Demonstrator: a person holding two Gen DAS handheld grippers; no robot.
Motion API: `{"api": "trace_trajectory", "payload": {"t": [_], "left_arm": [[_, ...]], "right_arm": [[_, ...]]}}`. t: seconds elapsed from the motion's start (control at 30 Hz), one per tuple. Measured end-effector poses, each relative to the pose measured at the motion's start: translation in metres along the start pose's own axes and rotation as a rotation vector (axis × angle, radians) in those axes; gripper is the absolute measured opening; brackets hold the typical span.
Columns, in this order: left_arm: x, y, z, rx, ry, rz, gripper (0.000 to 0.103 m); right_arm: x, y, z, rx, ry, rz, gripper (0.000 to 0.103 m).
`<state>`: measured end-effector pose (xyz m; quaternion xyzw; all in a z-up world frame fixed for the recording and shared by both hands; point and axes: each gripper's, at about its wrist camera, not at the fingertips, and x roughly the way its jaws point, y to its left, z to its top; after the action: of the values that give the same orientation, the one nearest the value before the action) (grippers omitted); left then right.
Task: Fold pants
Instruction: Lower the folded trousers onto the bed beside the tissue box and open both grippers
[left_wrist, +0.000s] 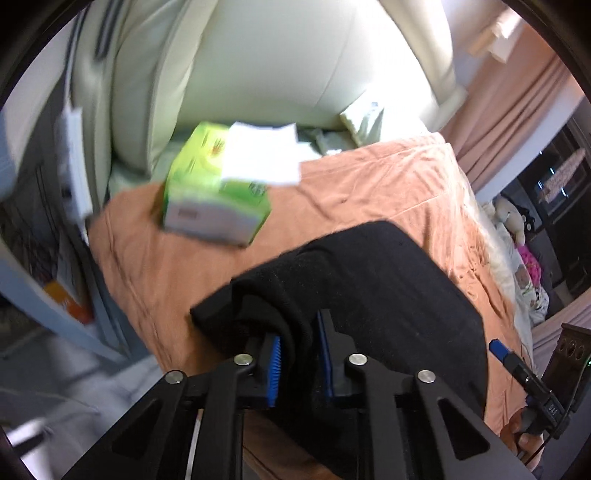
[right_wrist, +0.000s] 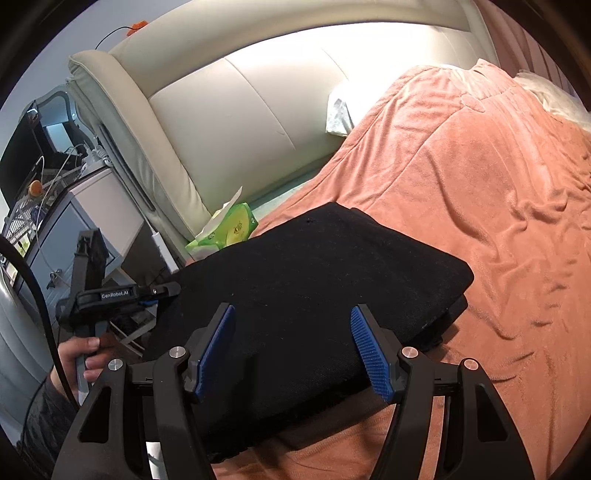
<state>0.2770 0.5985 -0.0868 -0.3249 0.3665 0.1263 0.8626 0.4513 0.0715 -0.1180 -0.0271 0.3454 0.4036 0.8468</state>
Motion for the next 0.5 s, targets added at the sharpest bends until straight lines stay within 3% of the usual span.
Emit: {"api": "trace_trajectory", "payload": {"t": [0.2, 0.27, 0.4, 0.5], "left_arm": [[0.005, 0.006, 0.016, -0.015, -0.014, 0.038, 0.016], [0.014, 0.016, 0.008, -0.05, 0.02, 0.062, 0.02], [0.013, 0.019, -0.008, -0.032, 0.017, 0.088, 0.039], [0.008, 0.017, -0.02, -0.028, 0.031, 0.085, 0.042]], "right_arm": [[0.012, 0.008, 0.001, -0.004, 0.002, 0.004, 0.064], [0.024, 0.01, -0.004, -0.01, 0.041, -0.014, 0.064], [0.043, 0.013, -0.021, -0.082, 0.129, -0.067, 0.064], [0.046, 0.019, -0.031, -0.146, 0.15, -0.096, 0.064]]}}
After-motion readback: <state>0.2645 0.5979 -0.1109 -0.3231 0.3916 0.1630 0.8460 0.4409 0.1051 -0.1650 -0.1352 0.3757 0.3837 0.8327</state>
